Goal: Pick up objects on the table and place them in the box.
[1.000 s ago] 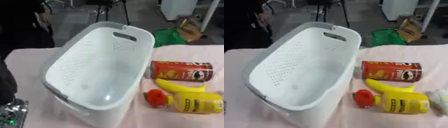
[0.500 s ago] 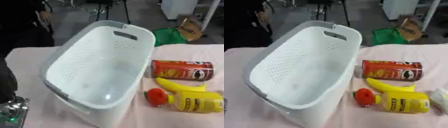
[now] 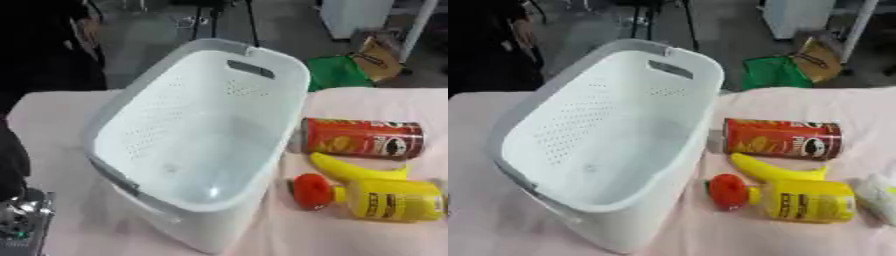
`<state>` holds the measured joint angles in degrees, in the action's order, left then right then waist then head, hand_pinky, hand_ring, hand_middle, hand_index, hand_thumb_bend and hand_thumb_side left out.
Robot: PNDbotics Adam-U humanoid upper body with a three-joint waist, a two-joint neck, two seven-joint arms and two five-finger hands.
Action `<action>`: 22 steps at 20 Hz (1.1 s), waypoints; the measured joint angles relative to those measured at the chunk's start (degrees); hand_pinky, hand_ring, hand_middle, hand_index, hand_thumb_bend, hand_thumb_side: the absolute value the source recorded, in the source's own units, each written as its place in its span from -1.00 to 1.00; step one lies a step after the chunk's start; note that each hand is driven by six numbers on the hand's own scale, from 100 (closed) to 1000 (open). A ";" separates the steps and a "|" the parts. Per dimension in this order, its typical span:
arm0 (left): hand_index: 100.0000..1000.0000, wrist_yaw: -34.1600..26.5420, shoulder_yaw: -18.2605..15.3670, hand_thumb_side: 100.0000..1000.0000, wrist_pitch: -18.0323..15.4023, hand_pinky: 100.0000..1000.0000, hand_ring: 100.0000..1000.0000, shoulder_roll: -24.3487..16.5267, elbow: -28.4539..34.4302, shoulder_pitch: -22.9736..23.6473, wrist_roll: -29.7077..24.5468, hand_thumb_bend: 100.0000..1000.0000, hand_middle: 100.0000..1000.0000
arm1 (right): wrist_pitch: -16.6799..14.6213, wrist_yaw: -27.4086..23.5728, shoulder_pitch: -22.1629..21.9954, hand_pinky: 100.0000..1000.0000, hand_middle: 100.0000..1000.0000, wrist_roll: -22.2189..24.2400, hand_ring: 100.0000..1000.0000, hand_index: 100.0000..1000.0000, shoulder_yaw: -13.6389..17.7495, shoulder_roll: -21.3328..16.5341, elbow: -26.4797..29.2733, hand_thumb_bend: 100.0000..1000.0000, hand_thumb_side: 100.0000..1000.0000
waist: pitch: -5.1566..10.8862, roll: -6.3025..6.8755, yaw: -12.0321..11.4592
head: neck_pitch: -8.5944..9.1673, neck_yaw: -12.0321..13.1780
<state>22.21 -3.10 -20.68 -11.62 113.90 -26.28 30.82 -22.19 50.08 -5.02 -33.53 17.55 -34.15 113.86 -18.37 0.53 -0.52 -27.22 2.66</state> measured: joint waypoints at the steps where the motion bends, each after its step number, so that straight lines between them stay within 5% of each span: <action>1: 1.00 0.01 0.00 1.00 0.00 0.78 0.86 0.00 0.00 0.01 0.00 -0.73 1.00 | 0.44 0.36 -0.68 0.76 0.80 0.75 0.82 0.85 -0.26 -1.28 0.00 -1.00 0.45 | 0.14 -0.08 0.00 | -0.01 0.08; 12: 1.00 0.04 0.03 1.00 0.06 0.78 0.86 0.00 0.00 0.21 -0.48 -0.72 1.00 | 5.06 1.22 -4.75 0.82 0.94 10.57 0.89 0.94 -2.23 -16.79 0.00 -1.00 0.54 | 1.43 -0.65 0.24 | -1.68 0.57; 22: 1.00 0.02 0.43 1.00 0.38 0.78 0.86 0.00 0.00 0.28 -1.47 -0.72 1.00 | 5.47 -0.41 -2.28 0.86 1.00 27.80 0.92 1.00 -7.11 -31.93 0.01 -1.00 0.66 | 2.08 -0.62 0.15 | -2.46 0.32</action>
<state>22.22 -2.67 -20.30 -11.62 113.90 -26.00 29.35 -16.73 49.66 -7.30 -5.73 10.43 -66.07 113.87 -16.29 -0.09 -0.37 -29.68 2.98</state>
